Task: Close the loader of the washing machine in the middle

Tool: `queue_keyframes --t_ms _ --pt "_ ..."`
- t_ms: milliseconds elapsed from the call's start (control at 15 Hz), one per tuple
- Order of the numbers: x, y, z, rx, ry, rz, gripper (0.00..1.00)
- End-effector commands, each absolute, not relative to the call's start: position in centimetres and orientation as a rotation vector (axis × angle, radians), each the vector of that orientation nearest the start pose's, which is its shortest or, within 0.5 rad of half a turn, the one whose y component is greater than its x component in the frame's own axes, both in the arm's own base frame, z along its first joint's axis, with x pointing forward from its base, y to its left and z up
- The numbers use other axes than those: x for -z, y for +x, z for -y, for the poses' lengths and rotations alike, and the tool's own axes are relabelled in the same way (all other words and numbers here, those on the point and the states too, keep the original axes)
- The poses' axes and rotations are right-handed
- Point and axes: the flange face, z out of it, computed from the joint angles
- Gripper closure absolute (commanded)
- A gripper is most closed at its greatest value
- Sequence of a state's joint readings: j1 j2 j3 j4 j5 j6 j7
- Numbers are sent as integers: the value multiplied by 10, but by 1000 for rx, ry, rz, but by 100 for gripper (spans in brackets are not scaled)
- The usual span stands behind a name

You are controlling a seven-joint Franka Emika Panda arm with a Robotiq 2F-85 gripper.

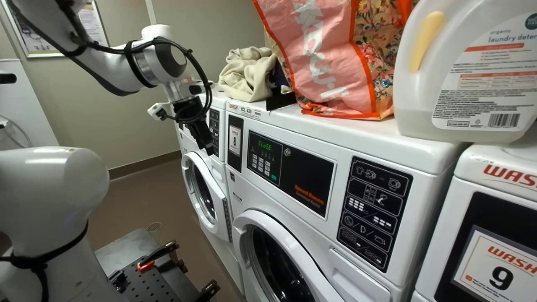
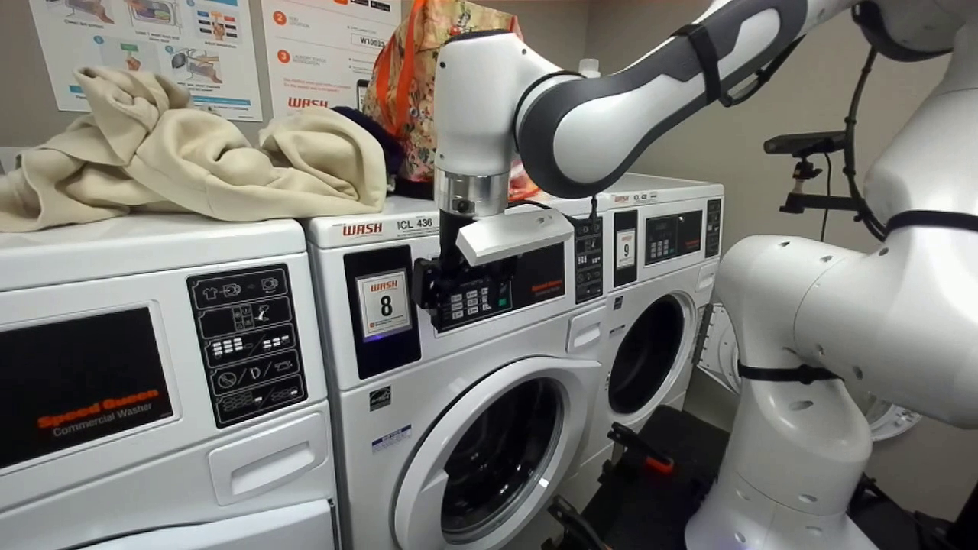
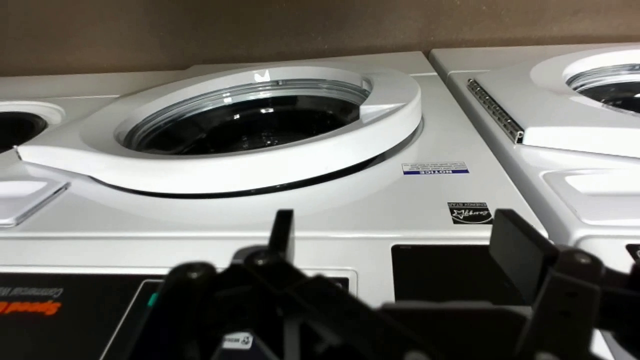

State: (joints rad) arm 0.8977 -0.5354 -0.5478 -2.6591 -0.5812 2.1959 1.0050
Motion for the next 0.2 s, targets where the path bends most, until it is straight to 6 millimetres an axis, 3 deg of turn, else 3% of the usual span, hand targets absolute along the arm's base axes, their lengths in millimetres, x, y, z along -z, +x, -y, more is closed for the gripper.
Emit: queue_keyframes --t_ms 0,133 --pt "-401 344 -120 257 -3209 -446 0" --pt "-405 338 -121 236 -3199 -459 0"
